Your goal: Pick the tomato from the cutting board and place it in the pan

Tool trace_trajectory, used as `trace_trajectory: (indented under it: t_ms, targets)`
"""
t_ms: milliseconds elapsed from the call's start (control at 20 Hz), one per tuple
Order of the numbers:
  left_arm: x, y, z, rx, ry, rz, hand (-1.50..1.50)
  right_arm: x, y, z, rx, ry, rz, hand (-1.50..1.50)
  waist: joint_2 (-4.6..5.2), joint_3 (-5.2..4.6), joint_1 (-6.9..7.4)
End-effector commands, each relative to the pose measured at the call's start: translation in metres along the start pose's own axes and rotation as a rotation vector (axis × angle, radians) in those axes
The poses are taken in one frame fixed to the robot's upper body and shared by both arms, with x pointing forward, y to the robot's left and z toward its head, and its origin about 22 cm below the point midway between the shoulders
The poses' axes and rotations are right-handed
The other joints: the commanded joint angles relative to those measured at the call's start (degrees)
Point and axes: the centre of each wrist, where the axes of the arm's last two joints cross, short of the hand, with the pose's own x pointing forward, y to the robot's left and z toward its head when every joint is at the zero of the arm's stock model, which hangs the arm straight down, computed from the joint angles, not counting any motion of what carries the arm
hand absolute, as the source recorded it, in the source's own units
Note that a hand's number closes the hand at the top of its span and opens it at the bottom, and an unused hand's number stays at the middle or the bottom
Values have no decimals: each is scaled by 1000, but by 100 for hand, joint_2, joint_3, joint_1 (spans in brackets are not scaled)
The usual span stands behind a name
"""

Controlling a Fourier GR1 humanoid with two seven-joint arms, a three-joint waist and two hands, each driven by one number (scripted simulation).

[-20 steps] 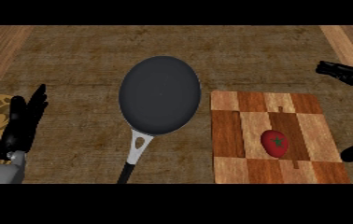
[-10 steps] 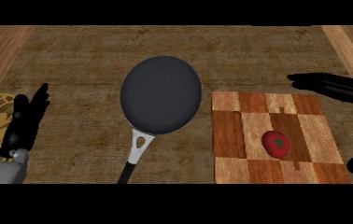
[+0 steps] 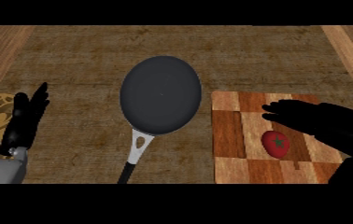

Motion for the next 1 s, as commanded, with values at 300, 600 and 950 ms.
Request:
trace_trajectory:
  t_ms: [300,600,950]
  targets:
    - [3,-6,4,-8,-4,7,0,-14,24,-20,13,91,78,-150,1,3,36]
    - [8,5,0,2,-19,-9,0,-31,56,-11,68,101,129,-150,2,5,19]
    - [11,16,14,-10,-1,15,0,-27,52,-31,62,97,104,-150,-2,4,49]
